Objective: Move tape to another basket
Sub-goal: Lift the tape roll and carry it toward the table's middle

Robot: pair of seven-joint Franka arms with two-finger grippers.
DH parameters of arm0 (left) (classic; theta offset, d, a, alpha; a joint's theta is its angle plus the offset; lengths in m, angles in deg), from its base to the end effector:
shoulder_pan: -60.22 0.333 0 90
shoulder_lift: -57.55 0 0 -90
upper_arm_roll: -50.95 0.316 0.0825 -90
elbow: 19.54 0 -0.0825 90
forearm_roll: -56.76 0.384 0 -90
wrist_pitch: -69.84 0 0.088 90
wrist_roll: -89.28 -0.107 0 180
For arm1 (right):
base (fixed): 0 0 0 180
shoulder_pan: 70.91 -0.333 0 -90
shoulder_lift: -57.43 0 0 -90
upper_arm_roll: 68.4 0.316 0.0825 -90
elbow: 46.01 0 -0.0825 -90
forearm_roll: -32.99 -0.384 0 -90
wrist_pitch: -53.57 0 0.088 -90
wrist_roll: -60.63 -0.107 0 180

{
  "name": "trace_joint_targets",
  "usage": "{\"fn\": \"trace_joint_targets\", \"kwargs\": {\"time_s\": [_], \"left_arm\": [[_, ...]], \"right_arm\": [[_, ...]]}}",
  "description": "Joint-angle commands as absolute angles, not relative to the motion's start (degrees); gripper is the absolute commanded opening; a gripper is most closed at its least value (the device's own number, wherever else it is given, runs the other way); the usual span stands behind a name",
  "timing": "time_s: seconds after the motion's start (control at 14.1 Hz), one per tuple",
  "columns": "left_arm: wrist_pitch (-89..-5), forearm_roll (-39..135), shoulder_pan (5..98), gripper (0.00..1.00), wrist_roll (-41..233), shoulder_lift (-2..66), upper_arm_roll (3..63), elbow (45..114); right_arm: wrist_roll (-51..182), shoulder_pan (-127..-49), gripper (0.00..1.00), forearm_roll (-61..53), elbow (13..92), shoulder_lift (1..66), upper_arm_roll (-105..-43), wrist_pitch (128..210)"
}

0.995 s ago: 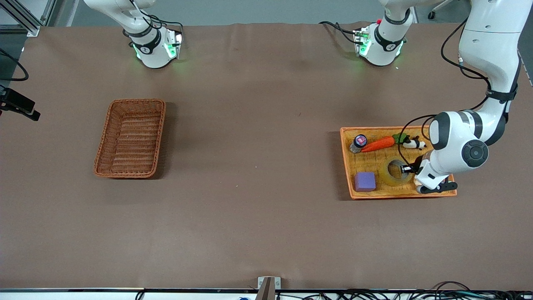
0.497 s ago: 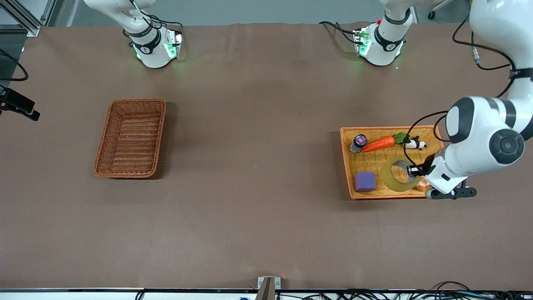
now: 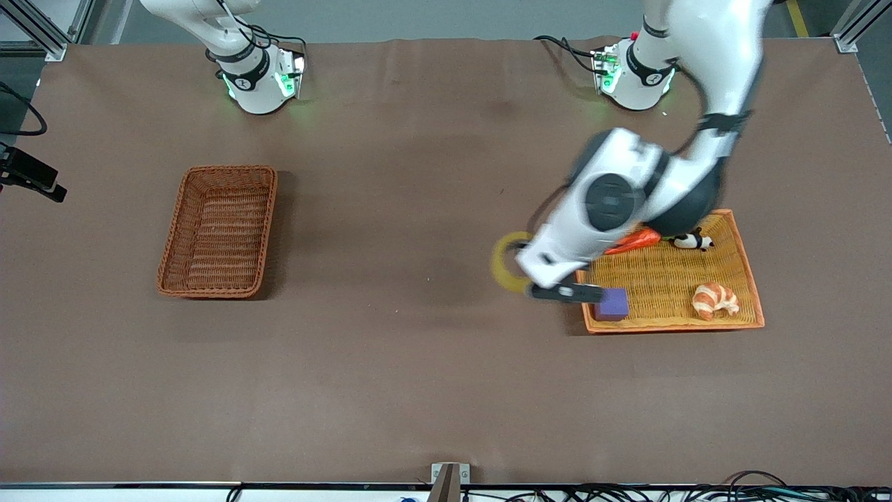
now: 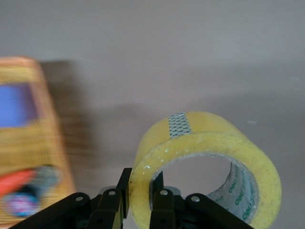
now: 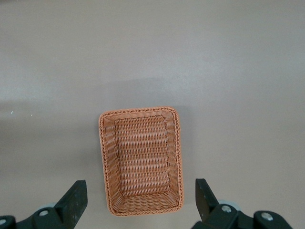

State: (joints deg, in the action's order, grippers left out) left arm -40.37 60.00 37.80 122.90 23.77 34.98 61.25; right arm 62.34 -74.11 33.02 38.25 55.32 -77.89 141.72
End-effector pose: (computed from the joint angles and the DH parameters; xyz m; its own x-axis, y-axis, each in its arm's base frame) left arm 0.5785 -0.4065 0.3637 0.9926 -0.0659 -0.1019 -0.0606 -0.9967 0.0542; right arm 0.5600 -0.0598 0.6485 0.9963 -0.0795 0.0314 -0.0798 -0.9968 0.0075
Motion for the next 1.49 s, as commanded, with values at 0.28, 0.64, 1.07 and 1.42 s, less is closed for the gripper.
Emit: {"fn": "trace_joint_targets", "kwargs": {"time_s": [0.28, 0.64, 1.07, 1.42], "left_arm": [[-49.05, 59.92, 21.82, 0.03, 134.53, 8.17, 40.75, 49.45], [-55.75, 59.92, 17.59, 0.32, 135.59, 3.50, 44.62, 49.54], [-53.31, 60.27, 18.20, 1.00, 135.95, 10.05, 49.08, 50.24], [-38.39, 61.84, 28.90, 1.00, 130.71, 25.18, 53.76, 51.12]], "right_arm": [[63.10, -73.90, 1.00, 31.85, 38.72, 55.94, -77.98, 141.64], [63.10, -73.90, 1.00, 31.85, 38.72, 55.94, -77.98, 141.64], [62.66, -74.43, 1.00, 31.76, 38.72, 55.85, -77.37, 141.99], [61.87, -76.80, 1.00, 31.67, 38.80, 50.86, -68.33, 142.60]]}}
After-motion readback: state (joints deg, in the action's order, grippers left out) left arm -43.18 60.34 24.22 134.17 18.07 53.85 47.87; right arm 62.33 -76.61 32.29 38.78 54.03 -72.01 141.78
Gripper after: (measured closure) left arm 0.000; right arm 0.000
